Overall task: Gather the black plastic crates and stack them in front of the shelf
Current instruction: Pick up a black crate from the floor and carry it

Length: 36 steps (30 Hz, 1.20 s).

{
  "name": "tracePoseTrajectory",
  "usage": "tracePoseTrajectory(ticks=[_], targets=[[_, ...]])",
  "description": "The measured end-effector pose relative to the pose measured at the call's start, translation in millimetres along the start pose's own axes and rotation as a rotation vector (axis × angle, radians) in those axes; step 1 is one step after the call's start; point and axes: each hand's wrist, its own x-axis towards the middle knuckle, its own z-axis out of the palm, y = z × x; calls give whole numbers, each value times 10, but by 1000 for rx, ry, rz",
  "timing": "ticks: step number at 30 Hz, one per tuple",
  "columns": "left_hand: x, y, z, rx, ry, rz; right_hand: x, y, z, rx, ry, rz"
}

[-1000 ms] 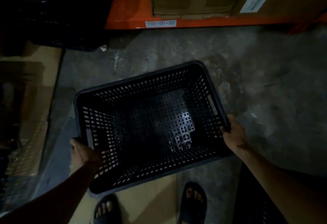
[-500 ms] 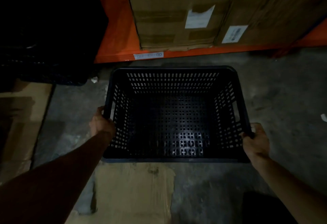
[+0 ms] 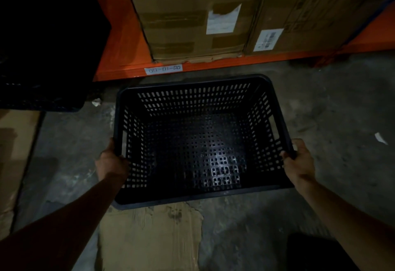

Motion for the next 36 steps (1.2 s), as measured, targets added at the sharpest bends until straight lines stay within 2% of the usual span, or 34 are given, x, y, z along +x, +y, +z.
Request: tracePoseTrajectory(ticks=[4,8,10,12,15,19,21,24,29,33,36], targets=[[-71,-27,10,63,-21,-13,-34,9,-23,-49,-7,-60],[-162,-69,-10,98,-160,-44,-102,-29,-75,-18,-131,-96],[-324,-57,2,147,-157,-30,-139,-36,-60,-63,-151,-123],[-597,35,-14,204,-111,60,-260,-21,-78,-142,-132,-131],[-976,132,34,281,-113,229,-576,45,-166,-93,-121,-164],[-1547,324,198,236,-274,463,-1201,274,-509,68,-42,-101],[-1916,435,259,178,-459,547,-1543,491,-720,186,28,-10],[-2470,573,354,99,-731,625,-2124,876,-1089,233,85,187],[-3403,775,612,163,-1033,749,-3197,1857,-1771,209,263,560],[-3914,961,884,201,-1085,800,-3805,2748,-2076,163,276,914],[-4187,1104,1394,248,-1050,910,-4094,3380,-2138,224,384,1147]])
